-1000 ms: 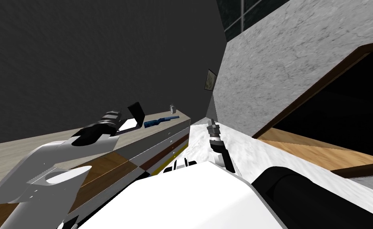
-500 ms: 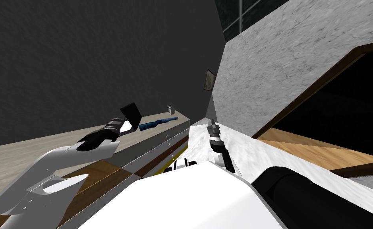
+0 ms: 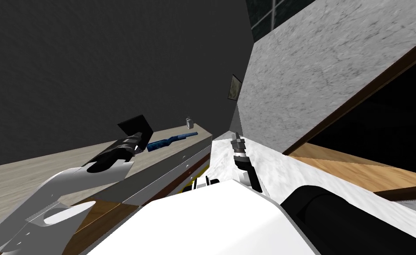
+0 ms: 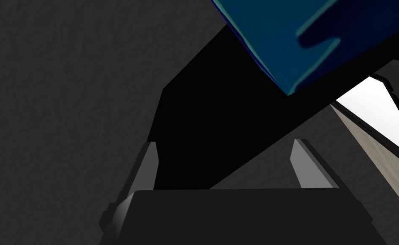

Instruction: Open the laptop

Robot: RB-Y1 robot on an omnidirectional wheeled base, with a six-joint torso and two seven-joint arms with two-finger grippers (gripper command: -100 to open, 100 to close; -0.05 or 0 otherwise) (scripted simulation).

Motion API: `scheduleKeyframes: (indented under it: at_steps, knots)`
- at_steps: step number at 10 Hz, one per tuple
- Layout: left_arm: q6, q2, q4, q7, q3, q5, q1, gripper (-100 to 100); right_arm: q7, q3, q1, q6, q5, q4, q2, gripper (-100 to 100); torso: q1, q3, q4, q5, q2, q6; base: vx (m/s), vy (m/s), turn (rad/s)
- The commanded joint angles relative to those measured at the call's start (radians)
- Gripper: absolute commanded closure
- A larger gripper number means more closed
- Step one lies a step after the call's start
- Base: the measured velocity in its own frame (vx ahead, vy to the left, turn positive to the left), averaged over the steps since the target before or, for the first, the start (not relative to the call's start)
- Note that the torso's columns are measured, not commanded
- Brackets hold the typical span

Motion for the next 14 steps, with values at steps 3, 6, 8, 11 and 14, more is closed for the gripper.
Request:
scheduleKeyframes:
  at_steps: [3, 6, 8, 11, 14]
  knots:
    - [-0.011, -0.021, 0.034, 0.035, 0.018, 0.013, -0.033, 100, 0.0, 0.0, 0.0, 0.0, 0.0, 0.0, 0.0, 0, 0.0, 0.0, 0.001, 0.003, -0.001, 0.001, -0.04, 0.029, -0.017]
    - [-0.03, -0.053, 0.085, 0.086, 0.044, 0.033, -0.082, 100, 0.0, 0.0, 0.0, 0.0, 0.0, 0.0, 0.0, 0, -0.002, -0.005, -0.005, 0.003, -0.009, 0.004, -0.063, 0.028, -0.038]
    - [-0.043, -0.075, 0.119, 0.121, 0.061, 0.046, -0.114, 100, 0.0, 0.0, 0.0, 0.0, 0.0, 0.0, 0.0, 0, -0.003, -0.006, -0.004, 0.0, -0.01, 0.003, -0.082, 0.023, -0.037]
    - [-0.062, -0.107, 0.171, 0.173, 0.088, 0.066, -0.163, 100, 0.0, 0.0, 0.0, 0.0, 0.0, 0.0, 0.0, 0, -0.004, -0.003, 0.0, -0.002, -0.004, 0.001, -0.068, 0.028, -0.048]
    - [-0.104, -0.146, 0.219, 0.215, 0.108, 0.08, -0.19, 100, 0.0, 0.0, 0.0, 0.0, 0.0, 0.0, 0.0, 0, -0.004, -0.001, 0.0, -0.002, -0.002, 0.0, -0.046, 0.026, -0.003]
